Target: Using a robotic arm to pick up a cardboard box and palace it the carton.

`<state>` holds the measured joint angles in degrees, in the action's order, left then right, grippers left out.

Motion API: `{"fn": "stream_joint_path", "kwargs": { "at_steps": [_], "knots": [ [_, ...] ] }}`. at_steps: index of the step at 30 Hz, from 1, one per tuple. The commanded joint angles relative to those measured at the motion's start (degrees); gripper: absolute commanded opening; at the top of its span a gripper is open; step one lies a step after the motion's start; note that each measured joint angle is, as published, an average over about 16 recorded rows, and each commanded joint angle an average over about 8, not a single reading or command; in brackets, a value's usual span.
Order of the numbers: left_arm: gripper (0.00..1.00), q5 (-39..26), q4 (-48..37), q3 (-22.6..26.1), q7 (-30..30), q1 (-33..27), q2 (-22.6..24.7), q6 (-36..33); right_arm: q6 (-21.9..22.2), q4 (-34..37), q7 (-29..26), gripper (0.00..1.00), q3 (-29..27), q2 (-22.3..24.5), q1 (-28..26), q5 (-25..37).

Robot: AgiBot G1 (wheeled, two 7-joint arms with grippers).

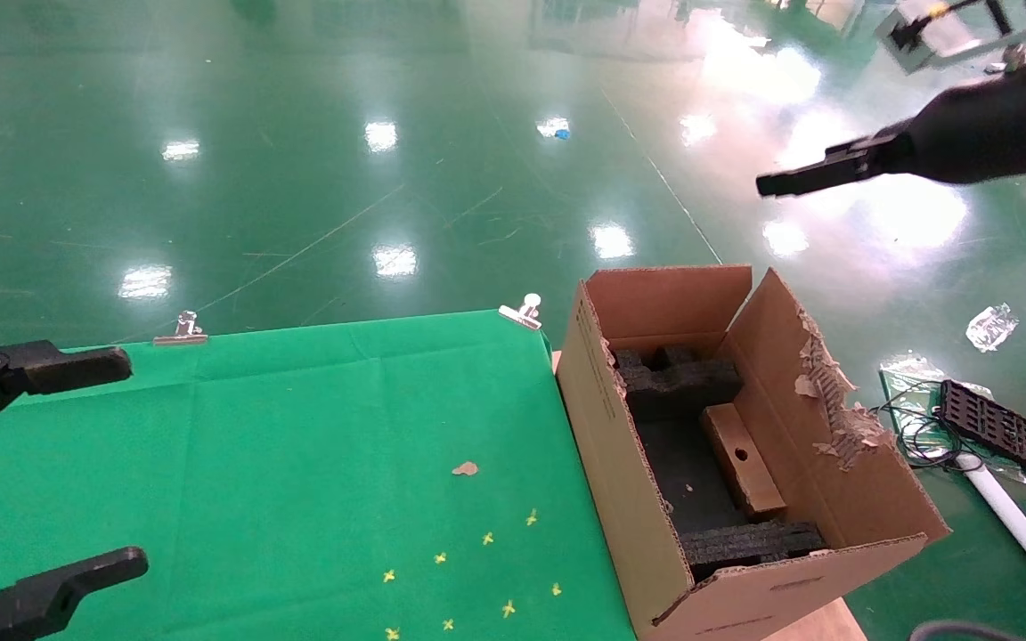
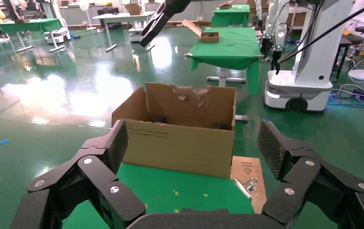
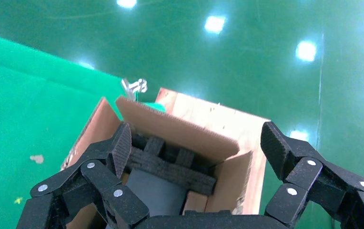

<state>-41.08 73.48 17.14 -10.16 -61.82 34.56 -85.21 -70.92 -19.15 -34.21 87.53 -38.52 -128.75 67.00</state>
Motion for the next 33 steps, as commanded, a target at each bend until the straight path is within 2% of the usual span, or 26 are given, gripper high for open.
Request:
{"fn": "stream_joint_path", "kwargs": {
  "at_steps": [1, 7, 33],
  "knots": [
    [1.00, 0.01, 0.00, 0.00, 0.00, 0.00, 0.00, 0.01, 0.32, -0.92, 0.70, 1.00, -0.55, 0.92, -0.47, -0.82],
    [1.00, 0.02, -0.03, 0.02, 0.02, -0.01, 0.00, 0.00, -0.63, -4.80, 2.27, 1.00, -5.57, 1.28, 4.14, -2.64],
    [1.00, 0.07, -0.06, 0.10, 0.06, -0.04, -0.02, 0.02, -7.45, -28.71, 12.48, 1.00, -37.34, 2.35, 34.51, -13.48]
  ]
}}
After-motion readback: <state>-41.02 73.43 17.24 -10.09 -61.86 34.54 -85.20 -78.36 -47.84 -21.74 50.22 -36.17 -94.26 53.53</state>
